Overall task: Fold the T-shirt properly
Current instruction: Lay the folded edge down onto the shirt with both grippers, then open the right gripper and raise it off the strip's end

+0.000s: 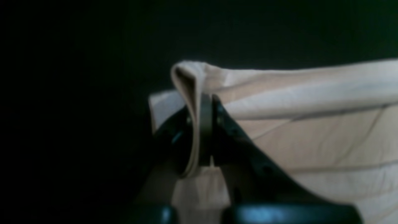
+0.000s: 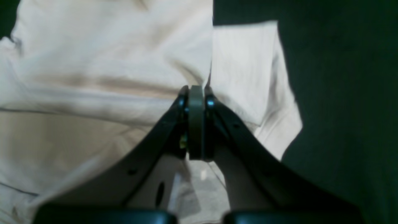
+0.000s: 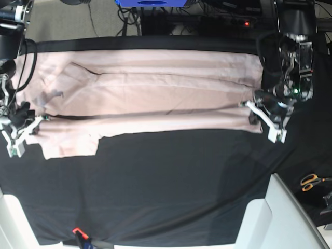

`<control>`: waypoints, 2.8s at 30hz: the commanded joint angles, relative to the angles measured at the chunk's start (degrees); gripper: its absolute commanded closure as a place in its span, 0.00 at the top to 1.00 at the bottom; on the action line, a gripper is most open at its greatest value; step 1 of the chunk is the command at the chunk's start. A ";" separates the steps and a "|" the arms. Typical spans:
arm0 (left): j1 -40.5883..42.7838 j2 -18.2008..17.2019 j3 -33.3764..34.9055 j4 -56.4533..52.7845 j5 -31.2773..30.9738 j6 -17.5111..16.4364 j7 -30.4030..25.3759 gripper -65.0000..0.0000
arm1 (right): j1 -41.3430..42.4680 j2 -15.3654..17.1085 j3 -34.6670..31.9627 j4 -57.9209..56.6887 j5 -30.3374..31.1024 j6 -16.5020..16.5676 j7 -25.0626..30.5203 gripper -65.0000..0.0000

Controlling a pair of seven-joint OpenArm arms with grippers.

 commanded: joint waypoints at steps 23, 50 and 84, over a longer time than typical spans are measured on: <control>5.07 -2.14 -0.48 5.86 -0.45 0.21 -1.12 0.00 | -9.06 -3.34 6.45 17.36 0.26 -0.16 -11.04 0.00; 9.64 -1.88 -2.23 8.24 -0.28 0.21 -1.39 0.00 | -15.03 -6.15 8.99 19.99 0.17 -0.16 -10.86 0.00; 10.52 2.43 -2.41 8.15 10.71 0.21 -1.39 0.00 | -16.00 -5.71 8.73 19.91 -0.10 -0.16 -11.04 0.00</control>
